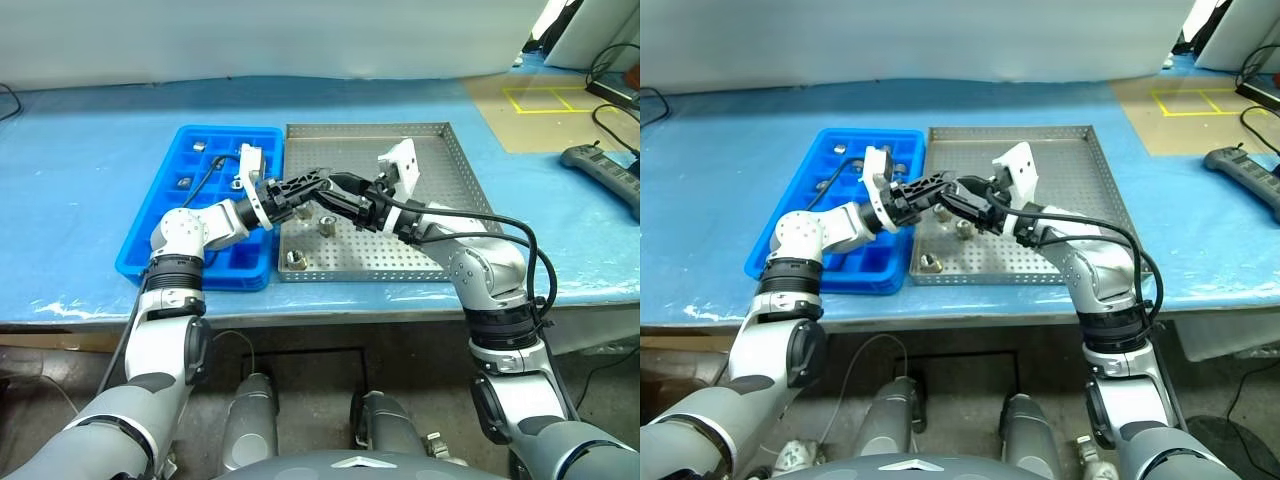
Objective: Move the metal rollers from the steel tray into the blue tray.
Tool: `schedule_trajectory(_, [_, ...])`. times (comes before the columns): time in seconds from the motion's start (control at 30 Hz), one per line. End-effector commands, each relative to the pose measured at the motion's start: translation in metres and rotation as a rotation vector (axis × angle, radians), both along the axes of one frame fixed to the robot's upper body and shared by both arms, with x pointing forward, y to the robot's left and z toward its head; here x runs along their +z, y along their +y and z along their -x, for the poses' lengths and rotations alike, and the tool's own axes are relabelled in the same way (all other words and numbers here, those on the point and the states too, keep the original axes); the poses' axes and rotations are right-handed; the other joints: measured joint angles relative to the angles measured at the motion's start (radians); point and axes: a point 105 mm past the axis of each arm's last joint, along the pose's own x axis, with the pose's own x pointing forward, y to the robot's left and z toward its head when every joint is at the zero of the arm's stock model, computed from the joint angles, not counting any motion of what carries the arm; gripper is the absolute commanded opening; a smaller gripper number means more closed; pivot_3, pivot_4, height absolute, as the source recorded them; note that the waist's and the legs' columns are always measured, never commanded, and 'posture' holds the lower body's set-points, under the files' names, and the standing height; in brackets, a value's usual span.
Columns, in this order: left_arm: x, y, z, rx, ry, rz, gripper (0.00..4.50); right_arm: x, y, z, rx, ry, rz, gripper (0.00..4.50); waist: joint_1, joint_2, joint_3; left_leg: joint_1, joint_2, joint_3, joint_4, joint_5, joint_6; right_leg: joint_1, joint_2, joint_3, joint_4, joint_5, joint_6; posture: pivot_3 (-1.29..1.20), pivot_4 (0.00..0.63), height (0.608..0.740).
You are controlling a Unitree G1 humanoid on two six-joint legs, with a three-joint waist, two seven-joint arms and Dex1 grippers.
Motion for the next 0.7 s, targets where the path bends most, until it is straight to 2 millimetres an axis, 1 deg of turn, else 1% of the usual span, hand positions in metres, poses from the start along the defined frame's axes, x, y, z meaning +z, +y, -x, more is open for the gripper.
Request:
schedule_trajectory(0.03, [0.001,0.007,-0.006,0.042,-0.006,-0.023,2.24,0.029,-0.013,0.019,0.086,-0.043,-0.109,2.87,0.002,0.000,0.000,0.000,0.000,0.000,0.000,0.000,0.000,0.000,0.000,0.000,0.000,0.000,0.000,-0.06,0.150,0.740])
schedule_trajectory(0.13, [0.001,0.017,-0.009,0.075,-0.008,-0.029,2.24,0.026,-0.022,0.024,0.114,-0.017,-0.099,2.87,0.004,0.000,0.000,0.000,0.000,0.000,0.000,0.000,0.000,0.001,0.000,0.000,0.000,0.000,0.000,-0.05,0.150,0.740])
schedule_trajectory(0.3, [-0.003,0.028,-0.009,0.113,0.000,-0.037,2.24,0.028,-0.021,0.019,0.123,-0.022,-0.089,2.87,0.001,0.000,0.000,0.001,0.000,0.000,0.000,0.000,-0.001,0.000,0.001,0.000,0.000,0.000,0.000,-0.03,0.150,0.740])
schedule_trajectory(0.4, [-0.003,0.030,-0.008,0.116,-0.006,-0.036,2.24,0.029,-0.016,0.016,0.123,-0.029,-0.086,2.87,0.002,0.000,0.000,0.001,0.000,0.000,0.000,0.001,-0.001,0.000,0.000,0.000,0.000,0.000,0.000,-0.02,0.150,0.740])
schedule_trajectory(0.57, [-0.006,0.029,-0.007,0.127,-0.013,-0.057,2.24,0.025,-0.011,0.014,0.121,-0.032,-0.066,2.87,0.008,0.000,0.000,0.000,0.000,0.000,0.000,0.001,-0.001,0.000,0.000,-0.001,0.000,0.000,0.000,-0.02,0.150,0.740])
schedule_trajectory(0.7, [-0.003,0.029,0.006,0.089,-0.136,-0.164,2.24,0.017,-0.006,0.018,0.139,-0.027,-0.038,2.87,0.009,0.000,0.000,0.000,0.000,-0.001,0.000,0.001,-0.001,0.000,0.000,-0.001,0.000,0.000,0.000,-0.02,0.150,0.740])
